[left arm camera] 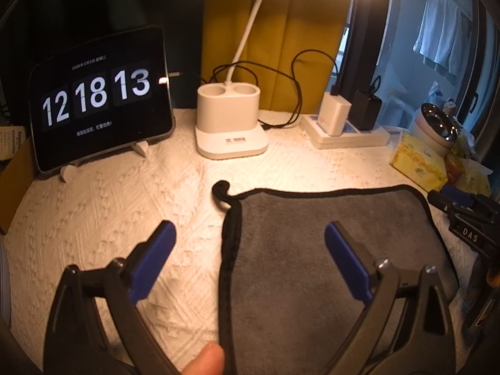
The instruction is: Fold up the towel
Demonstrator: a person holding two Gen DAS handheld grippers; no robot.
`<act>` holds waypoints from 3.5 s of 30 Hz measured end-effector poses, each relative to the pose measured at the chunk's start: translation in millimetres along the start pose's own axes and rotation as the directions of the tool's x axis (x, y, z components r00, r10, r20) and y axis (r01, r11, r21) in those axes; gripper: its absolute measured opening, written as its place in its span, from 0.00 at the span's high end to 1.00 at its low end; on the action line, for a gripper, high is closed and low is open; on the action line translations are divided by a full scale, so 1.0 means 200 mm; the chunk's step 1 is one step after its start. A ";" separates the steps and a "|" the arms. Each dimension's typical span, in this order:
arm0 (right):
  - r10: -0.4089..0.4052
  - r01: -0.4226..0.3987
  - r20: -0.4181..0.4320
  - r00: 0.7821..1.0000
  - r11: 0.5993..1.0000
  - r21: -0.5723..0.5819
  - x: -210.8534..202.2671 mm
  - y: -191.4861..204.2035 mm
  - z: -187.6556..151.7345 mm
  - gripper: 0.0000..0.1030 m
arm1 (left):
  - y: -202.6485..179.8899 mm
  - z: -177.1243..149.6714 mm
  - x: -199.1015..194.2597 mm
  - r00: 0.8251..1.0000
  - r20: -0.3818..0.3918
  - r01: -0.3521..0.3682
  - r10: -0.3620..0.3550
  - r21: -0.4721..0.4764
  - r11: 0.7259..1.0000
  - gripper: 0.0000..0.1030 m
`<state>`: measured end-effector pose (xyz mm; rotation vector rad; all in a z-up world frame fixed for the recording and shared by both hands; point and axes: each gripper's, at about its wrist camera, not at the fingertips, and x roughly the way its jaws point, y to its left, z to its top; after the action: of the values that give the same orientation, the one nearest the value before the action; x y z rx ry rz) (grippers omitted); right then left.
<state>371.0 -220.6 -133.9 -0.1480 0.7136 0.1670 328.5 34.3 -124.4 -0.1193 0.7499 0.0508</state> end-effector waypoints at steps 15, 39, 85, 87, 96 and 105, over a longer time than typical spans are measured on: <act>0.005 -0.004 0.054 0.999 1.000 -0.011 -0.25 0.02 -0.06 0.55 | -0.03 -0.08 -0.24 0.998 0.055 0.038 -0.038 0.010 0.999 0.06; 0.021 -0.020 0.197 0.980 1.000 -0.007 -0.80 0.05 -0.15 0.55 | -0.10 -0.24 -0.76 0.969 0.242 0.038 -0.045 0.035 0.999 0.06; 0.025 -0.054 0.491 0.871 0.998 0.045 -1.50 0.12 -0.53 0.55 | -0.11 -0.62 -1.46 0.815 0.579 -0.038 0.030 0.002 0.999 0.06; 0.023 -0.057 0.486 0.874 0.997 0.054 -1.50 0.12 -0.55 0.55 | -0.10 -0.64 -1.46 0.812 0.582 -0.035 0.026 0.004 0.999 0.06; -0.003 -0.025 0.483 0.875 0.998 0.053 -1.54 0.14 -0.59 0.55 | -0.10 -0.68 -1.50 0.805 0.593 -0.028 0.023 -0.002 1.000 0.06; 0.000 -0.021 0.486 0.874 0.999 0.038 -1.54 0.15 -0.59 0.55 | -0.10 -0.69 -1.50 0.809 0.587 -0.027 0.020 0.003 1.000 0.06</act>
<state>59.5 -245.4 -21.0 -0.0562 0.2118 0.1900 17.7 -4.7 -18.1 -0.0765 0.1253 0.1022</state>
